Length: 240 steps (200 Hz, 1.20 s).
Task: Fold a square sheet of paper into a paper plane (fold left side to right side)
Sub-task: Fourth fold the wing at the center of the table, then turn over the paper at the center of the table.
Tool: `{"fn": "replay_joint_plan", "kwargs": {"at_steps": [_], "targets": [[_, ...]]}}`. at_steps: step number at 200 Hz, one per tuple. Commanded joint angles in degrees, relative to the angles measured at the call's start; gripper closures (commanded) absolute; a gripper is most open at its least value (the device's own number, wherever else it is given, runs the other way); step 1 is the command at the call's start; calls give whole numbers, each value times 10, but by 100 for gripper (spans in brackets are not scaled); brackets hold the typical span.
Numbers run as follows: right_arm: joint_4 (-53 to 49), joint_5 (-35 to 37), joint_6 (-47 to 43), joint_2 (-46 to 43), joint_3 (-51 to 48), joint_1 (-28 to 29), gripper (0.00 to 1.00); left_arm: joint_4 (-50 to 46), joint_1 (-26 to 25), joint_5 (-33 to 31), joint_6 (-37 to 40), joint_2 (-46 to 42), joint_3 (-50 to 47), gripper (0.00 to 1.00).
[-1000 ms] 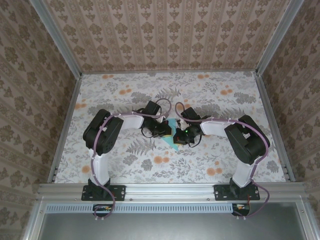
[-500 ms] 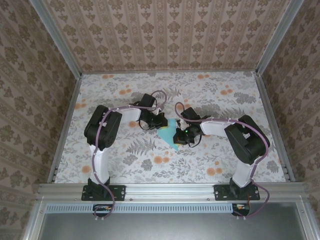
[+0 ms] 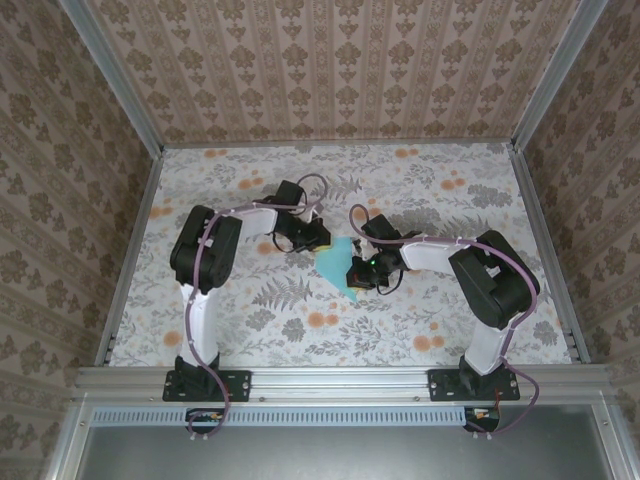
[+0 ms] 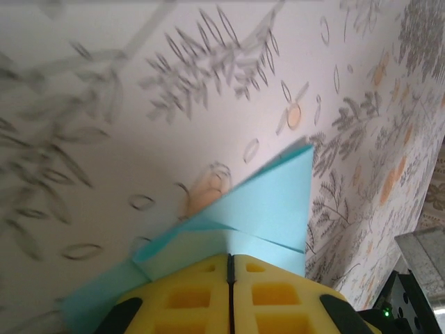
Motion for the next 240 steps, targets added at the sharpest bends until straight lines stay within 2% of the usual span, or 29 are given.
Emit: {"fn": "replay_joint_plan", "kwargs": {"at_steps": [1, 69, 111, 148, 181, 194, 217, 240], "targets": [[-89, 72, -10, 38, -20, 7, 100, -3, 44, -88, 28, 31, 17, 90], [-82, 61, -8, 40, -14, 11, 100, -13, 69, -76, 36, 36, 39, 85], [-19, 24, 13, 28, -18, 11, 100, -24, 82, -73, 47, -15, 28, 76], [33, 45, 16, -35, -11, 6, 83, -31, 96, -93, 48, -110, -28, 64], [44, 98, -23, -109, -11, -13, 60, -13, 90, -96, 19, -188, -100, 57], [54, 99, -45, -126, -16, -28, 51, 1, 82, -90, 2, -212, -134, 55], [63, 72, -88, -119, -14, -48, 44, 36, 62, -87, -37, -239, -180, 52], [80, 43, -105, -85, -5, -54, 43, 75, 32, -80, -75, -241, -211, 49]]}}
